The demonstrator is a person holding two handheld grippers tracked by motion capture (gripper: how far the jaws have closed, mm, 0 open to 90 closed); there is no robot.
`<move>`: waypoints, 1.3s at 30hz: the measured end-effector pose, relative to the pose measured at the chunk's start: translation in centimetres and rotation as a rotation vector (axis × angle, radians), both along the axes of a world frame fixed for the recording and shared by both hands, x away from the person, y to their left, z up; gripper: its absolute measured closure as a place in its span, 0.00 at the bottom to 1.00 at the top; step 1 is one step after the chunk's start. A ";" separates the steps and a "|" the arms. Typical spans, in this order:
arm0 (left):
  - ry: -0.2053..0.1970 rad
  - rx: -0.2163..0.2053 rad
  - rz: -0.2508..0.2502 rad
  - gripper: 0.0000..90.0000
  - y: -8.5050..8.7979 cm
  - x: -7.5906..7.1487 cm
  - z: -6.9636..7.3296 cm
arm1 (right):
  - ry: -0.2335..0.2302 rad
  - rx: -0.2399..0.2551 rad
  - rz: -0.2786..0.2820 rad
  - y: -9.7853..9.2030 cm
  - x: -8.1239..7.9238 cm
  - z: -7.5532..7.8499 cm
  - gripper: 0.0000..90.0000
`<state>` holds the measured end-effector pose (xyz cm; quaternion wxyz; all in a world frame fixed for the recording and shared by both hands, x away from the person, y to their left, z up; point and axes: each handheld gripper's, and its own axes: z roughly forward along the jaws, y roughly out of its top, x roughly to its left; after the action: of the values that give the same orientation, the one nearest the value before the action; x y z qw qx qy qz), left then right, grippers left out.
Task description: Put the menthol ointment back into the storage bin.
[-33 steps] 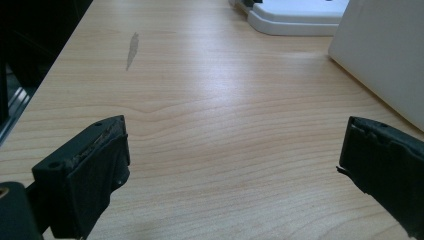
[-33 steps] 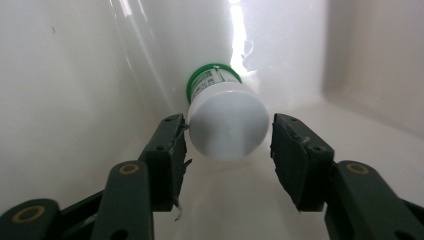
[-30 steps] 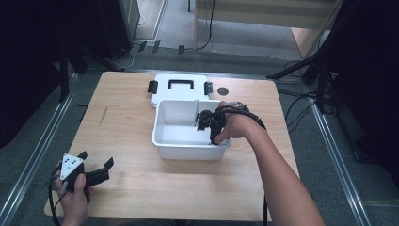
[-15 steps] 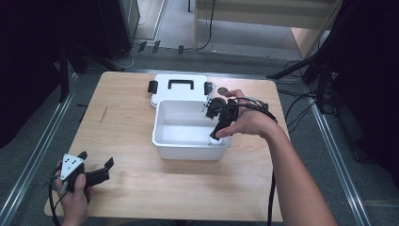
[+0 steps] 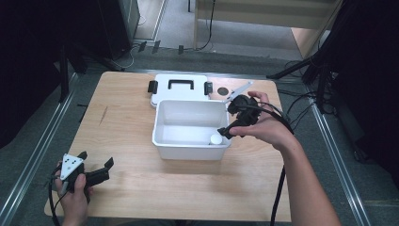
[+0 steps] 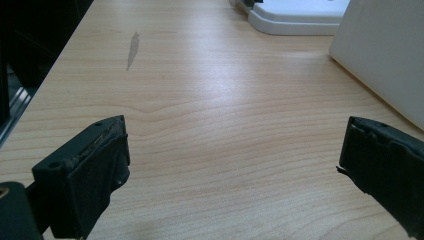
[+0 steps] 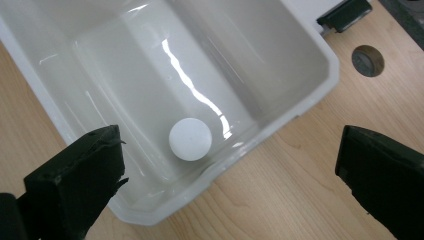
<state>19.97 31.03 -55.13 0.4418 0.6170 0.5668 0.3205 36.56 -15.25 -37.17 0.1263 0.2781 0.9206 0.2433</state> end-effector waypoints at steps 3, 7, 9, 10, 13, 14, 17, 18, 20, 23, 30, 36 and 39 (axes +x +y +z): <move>0.000 0.000 0.001 0.00 0.0 0.0 0.0 | -0.051 0.055 -0.050 -2.0 -0.4 -0.6 0.00; 0.000 0.002 0.001 0.00 0.0 0.0 0.0 | -0.087 0.109 -0.103 -4.0 -0.9 -1.3 0.00; 0.001 0.003 0.002 0.00 0.0 0.0 0.0 | -0.110 0.128 -0.128 -4.9 -1.3 -1.6 0.00; 0.001 0.003 0.002 0.00 0.0 0.0 0.0 | -0.110 0.128 -0.128 -4.9 -1.3 -1.6 0.00; 0.001 0.003 0.003 0.00 0.0 0.0 0.0 | -0.134 0.163 -0.153 -6.1 -1.9 -2.2 0.00; 0.001 0.003 0.003 0.00 0.0 0.0 0.0 | -0.145 0.171 -0.162 -6.5 -2.1 -2.4 0.00; 0.002 0.007 0.002 0.00 0.0 0.0 0.0 | -0.166 0.208 -0.191 -7.7 -2.9 -3.5 0.00; 0.002 0.007 0.003 0.00 0.0 0.0 0.0 | -0.173 0.212 -0.194 -7.9 -3.1 -3.8 0.00; 0.002 0.008 0.003 0.00 0.0 0.0 0.0 | -0.178 0.217 -0.198 -8.1 -3.3 -4.1 0.00; 0.001 0.008 0.004 0.00 0.0 0.0 0.0 | -0.193 0.240 -0.217 -8.7 -3.9 -5.1 0.00; 0.001 0.009 0.005 0.00 -0.1 0.0 0.0 | -0.231 0.319 -0.290 -10.9 -5.4 -7.5 0.00; 0.002 0.012 0.006 0.00 -0.1 0.0 0.0 | -0.241 0.346 -0.338 -12.6 -6.7 -9.7 0.00; -0.001 0.013 0.005 0.00 -0.1 0.0 0.0 | -0.255 0.360 -0.376 -13.5 -7.4 -10.8 0.00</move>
<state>19.97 30.92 -55.11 0.4370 0.6184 0.5662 0.3257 29.13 -28.79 -48.01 0.2324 0.4291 0.7715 0.4082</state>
